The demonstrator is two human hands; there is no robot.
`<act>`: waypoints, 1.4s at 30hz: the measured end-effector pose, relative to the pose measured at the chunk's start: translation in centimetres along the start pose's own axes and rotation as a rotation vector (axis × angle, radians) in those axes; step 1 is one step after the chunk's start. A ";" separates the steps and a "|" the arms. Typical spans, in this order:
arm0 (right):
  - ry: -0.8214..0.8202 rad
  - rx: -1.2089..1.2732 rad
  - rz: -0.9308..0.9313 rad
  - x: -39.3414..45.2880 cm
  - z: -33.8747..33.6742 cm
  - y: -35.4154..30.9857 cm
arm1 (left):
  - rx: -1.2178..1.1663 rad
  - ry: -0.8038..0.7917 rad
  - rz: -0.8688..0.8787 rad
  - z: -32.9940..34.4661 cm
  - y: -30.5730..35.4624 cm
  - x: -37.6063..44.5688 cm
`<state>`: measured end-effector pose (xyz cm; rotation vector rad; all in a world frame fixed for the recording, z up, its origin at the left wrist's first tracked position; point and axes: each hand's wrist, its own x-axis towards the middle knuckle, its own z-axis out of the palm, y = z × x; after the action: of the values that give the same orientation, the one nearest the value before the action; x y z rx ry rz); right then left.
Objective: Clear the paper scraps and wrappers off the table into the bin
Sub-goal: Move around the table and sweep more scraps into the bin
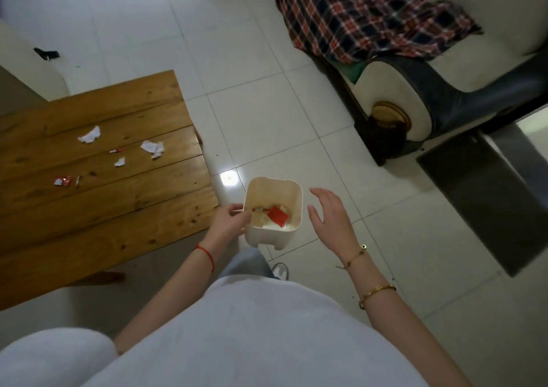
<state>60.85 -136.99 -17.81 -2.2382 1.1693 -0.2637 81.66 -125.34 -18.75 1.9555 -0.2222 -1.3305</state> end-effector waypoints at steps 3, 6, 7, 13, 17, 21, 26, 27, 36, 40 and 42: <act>-0.013 0.008 -0.004 3.0 -1.0 1.2 | -0.018 0.012 0.008 1.4 2.8 1.7; -0.040 0.017 -0.030 6.8 -1.8 2.2 | -0.034 0.033 0.015 2.3 5.4 4.2; -0.049 0.018 -0.041 8.3 -2.1 2.5 | -0.044 0.042 0.017 2.6 6.3 5.1; -0.100 0.006 -0.119 19.5 -3.5 3.6 | -0.136 0.088 0.000 3.4 11.5 11.8; -0.177 -0.005 -0.189 28.3 -4.8 2.8 | -0.187 0.144 -0.032 3.0 16.1 15.9; -0.245 -0.030 -0.276 36.5 -5.3 0.9 | -0.232 0.205 -0.041 1.8 20.3 19.1; -0.334 -0.048 -0.396 44.8 -4.6 -2.0 | -0.329 0.329 -0.085 -0.2 23.7 22.1; -0.357 -0.050 -0.420 46.2 -4.3 -2.6 | -0.336 0.360 -0.099 -0.6 24.0 22.6; -0.657 -0.127 -0.743 57.2 1.1 -9.1 | -0.556 0.641 -0.235 -2.5 25.5 25.8; -0.800 -0.213 -0.946 61.5 4.2 -12.7 | -0.707 0.789 -0.355 -2.1 25.8 27.4; -0.863 -0.265 -1.040 63.2 5.8 -14.5 | -0.801 0.863 -0.402 -1.6 25.9 28.4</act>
<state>110.75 -178.83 -19.87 -2.5462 -0.4629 0.4617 102.29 -157.58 -22.02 1.6889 1.0020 -0.5173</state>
